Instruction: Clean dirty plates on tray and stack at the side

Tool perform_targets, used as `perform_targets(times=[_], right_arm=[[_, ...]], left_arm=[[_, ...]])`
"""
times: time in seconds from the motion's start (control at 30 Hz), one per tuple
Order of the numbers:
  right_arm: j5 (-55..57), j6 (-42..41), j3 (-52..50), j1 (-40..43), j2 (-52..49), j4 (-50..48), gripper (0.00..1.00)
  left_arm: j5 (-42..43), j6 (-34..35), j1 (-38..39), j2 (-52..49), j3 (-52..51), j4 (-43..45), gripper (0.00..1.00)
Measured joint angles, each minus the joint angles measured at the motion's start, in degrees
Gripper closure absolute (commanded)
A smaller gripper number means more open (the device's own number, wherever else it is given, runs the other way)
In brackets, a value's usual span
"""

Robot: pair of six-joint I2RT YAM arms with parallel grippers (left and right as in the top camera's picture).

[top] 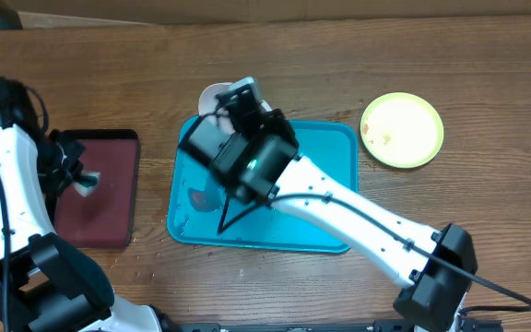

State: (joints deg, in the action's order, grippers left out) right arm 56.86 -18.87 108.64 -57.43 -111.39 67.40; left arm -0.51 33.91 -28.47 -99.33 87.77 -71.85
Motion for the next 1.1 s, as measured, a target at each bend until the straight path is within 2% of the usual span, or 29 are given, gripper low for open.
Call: perform_targets(times=[0.3,0.43,0.63,0.87,1.0,1.1], right_arm=[[20.02,16.65,0.0,-7.56,0.0,-9.55,0.96],[24.46,22.99,0.04,-9.38,0.0,-14.43,0.96],[26.82,27.21,0.04,-9.73,0.0,-15.72,0.96],[23.67,24.81,0.07,-8.94,0.0,-12.46,0.96],[17.25,14.86,0.2,-4.55,0.0,-5.33,0.96],[7.48,5.11,0.22,3.5,0.0,-0.57,0.96]], left_arm=[[4.96,-1.09,-2.05,-0.02,-3.21,2.45,0.96],[5.51,-1.11,-2.05,-0.02,-3.21,2.54,0.96],[5.79,-1.29,-2.05,-0.02,-3.21,2.58,0.96],[5.92,-1.33,-2.05,-0.02,-3.21,2.62,0.96],[5.95,-1.49,-2.05,-0.02,-3.21,2.64,0.96],[5.95,-1.51,-2.05,-0.02,-3.21,2.64,0.96]])
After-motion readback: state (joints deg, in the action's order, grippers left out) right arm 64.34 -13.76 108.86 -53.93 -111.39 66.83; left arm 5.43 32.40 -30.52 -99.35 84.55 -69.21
